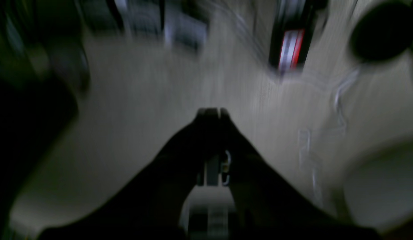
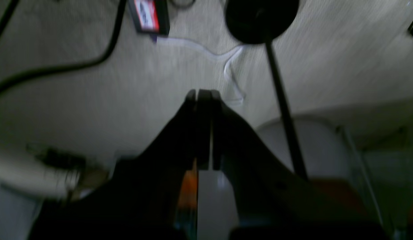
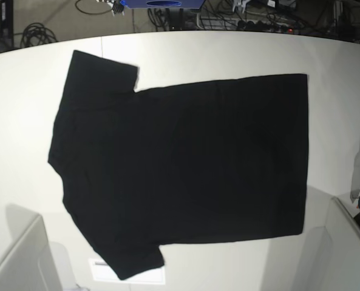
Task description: Fold the T-shirt properly
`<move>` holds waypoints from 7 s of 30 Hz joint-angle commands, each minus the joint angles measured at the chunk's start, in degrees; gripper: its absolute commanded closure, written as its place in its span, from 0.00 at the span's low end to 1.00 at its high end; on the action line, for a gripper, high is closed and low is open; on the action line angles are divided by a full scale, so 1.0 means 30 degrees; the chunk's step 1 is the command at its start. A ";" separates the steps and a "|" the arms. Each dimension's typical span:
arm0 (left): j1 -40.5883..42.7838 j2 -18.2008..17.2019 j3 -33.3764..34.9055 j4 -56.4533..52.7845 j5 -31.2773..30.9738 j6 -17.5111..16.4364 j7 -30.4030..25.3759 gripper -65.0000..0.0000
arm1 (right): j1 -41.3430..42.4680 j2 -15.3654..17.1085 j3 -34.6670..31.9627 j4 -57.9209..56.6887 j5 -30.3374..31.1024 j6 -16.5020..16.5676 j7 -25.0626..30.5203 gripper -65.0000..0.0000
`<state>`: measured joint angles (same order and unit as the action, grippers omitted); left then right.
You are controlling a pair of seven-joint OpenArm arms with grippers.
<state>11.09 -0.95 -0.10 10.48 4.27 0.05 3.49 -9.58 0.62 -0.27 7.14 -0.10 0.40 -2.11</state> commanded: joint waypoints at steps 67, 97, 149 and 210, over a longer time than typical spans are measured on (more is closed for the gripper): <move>1.9174 -0.4972 -0.7835 3.3737 -0.9146 0.0055 -0.0649 1.00 | -1.0505 -0.0076 1.1183 3.6141 1.0626 0.1286 -1.1912 1.00; 1.1526 -0.2863 -1.2114 3.2887 -1.4450 -0.6656 0.9050 0.32 | -0.3706 0.2415 1.1622 2.5973 1.6692 0.7206 -1.7597 0.43; 0.7658 -0.2599 -1.2114 2.9811 -1.3366 -0.6597 1.2039 1.00 | -0.5552 0.2298 1.1007 2.7116 1.6721 0.7089 -1.6953 1.00; -0.2335 -0.2423 -1.2260 3.0074 -1.1021 -0.4516 1.7754 1.00 | 0.8484 0.2063 1.0538 2.2281 1.3058 0.3484 -2.0528 1.00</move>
<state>4.75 -7.35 -36.67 99.72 -28.36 -13.41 57.84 14.52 6.39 31.31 72.99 37.82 10.46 -64.27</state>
